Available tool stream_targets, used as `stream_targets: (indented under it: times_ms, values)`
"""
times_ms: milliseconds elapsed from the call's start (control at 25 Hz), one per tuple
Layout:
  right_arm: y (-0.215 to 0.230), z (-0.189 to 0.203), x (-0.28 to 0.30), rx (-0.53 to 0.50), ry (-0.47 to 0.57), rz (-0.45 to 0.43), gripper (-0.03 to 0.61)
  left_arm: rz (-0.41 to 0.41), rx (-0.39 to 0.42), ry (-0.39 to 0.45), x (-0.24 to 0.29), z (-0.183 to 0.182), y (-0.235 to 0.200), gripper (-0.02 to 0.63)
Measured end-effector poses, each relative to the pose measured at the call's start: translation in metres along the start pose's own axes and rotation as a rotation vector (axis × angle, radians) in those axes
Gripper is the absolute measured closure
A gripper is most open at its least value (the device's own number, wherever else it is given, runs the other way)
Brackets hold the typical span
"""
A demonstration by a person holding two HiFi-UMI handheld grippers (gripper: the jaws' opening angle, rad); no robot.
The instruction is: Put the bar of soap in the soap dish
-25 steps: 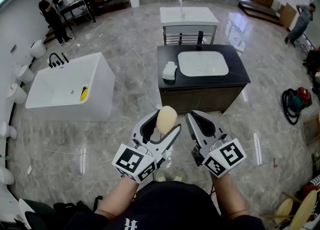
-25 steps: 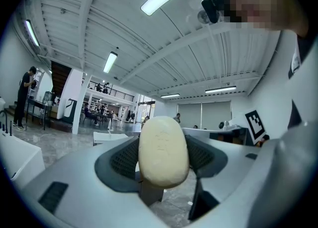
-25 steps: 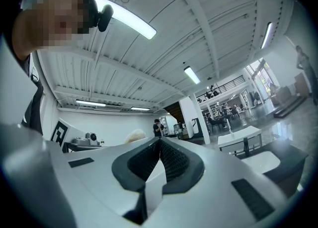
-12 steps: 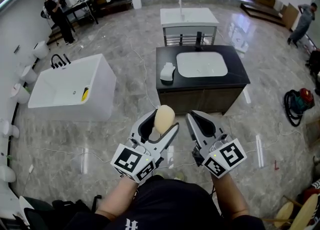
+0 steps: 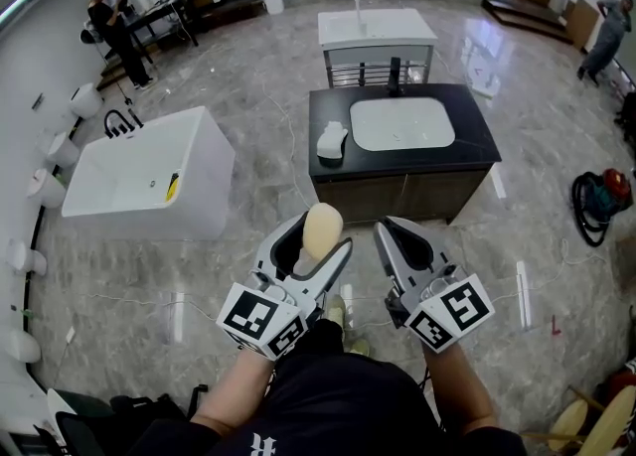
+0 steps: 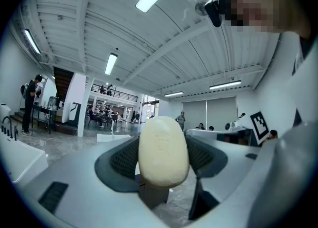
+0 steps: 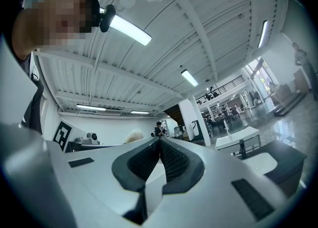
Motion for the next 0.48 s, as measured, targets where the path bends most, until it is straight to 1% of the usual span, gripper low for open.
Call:
stream_targets:
  times_ms: [280, 480]
  values:
    - [0.026, 0.007, 0.018, 0.000, -0.009, 0.013, 0.572, 0.019, -0.008, -0.012, 0.029, 0.006, -0.015, 0.321]
    - [0.046, 0.016, 0.044, -0.003, -0.027, 0.020, 0.572, 0.029, -0.016, -0.019, 0.054, 0.011, -0.042, 0.321]
Point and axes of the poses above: the fingertips, and each gripper's own axes: x forward along the fingers, y to its right, z out of its underside, the point moved 7 cm from there along -x, backward along the fingers, and after that the axes turned 8 degrees about -x, right-handed, at the moved point
